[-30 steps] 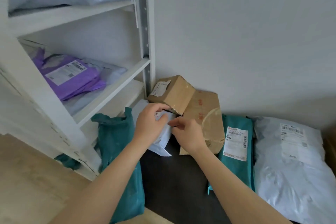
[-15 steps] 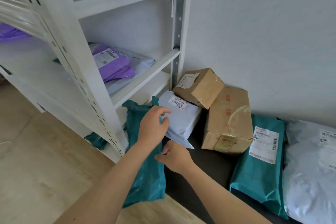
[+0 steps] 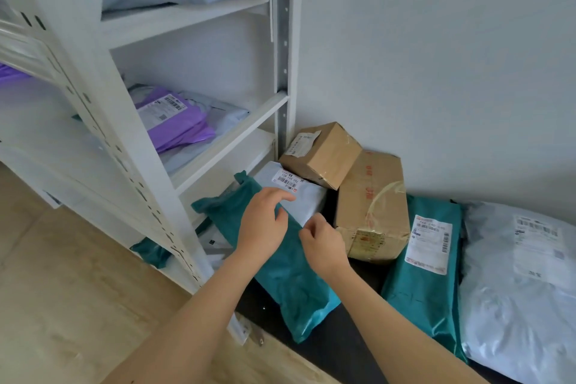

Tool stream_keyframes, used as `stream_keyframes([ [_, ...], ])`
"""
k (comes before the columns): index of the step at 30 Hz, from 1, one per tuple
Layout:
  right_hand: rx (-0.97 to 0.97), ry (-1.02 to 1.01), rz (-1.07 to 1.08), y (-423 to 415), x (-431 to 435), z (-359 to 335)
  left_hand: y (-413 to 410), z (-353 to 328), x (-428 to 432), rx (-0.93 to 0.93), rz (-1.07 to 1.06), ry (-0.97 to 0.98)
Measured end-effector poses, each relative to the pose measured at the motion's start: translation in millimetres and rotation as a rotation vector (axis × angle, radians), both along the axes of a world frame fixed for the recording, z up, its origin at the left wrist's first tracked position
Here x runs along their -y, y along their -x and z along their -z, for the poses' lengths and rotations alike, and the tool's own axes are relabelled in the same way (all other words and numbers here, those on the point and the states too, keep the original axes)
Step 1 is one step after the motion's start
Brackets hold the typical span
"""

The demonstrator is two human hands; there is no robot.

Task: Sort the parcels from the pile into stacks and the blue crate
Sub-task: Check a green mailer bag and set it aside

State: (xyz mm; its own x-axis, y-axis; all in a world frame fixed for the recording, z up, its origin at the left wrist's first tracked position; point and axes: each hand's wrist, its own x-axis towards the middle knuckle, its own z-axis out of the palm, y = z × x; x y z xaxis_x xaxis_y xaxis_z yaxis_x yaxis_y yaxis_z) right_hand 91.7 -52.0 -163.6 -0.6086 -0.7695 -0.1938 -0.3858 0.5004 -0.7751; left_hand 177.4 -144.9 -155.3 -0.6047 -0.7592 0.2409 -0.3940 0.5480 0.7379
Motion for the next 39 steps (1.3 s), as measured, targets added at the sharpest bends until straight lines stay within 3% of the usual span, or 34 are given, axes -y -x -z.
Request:
stream_keyframes([
  [12, -0.063, -0.036, 0.003, 70, -48, -45, 45, -12, -38, 0.03, 0.216, 0.145],
  [16, -0.067, 0.078, 0.093, 90, -70, -62, 66, -30, -55, -0.13, 0.174, 0.231],
  [20, -0.078, 0.199, 0.254, 111, -90, -78, 83, -49, -66, -0.366, -0.044, 0.319],
  [24, 0.005, 0.294, 0.369, 126, -110, -90, 100, -57, -82, -0.548, -0.248, 0.064],
  [27, 0.092, 0.344, 0.451, 137, -123, -97, 112, -64, -94, -0.716, -0.373, -0.374],
  [33, 0.353, 0.37, 0.587, 155, -151, -103, 133, -60, -101, -0.917, -0.121, -1.316],
  [39, 0.569, 0.318, 0.609, 166, -172, -105, 152, -68, -119, -0.782, 0.257, -1.454],
])
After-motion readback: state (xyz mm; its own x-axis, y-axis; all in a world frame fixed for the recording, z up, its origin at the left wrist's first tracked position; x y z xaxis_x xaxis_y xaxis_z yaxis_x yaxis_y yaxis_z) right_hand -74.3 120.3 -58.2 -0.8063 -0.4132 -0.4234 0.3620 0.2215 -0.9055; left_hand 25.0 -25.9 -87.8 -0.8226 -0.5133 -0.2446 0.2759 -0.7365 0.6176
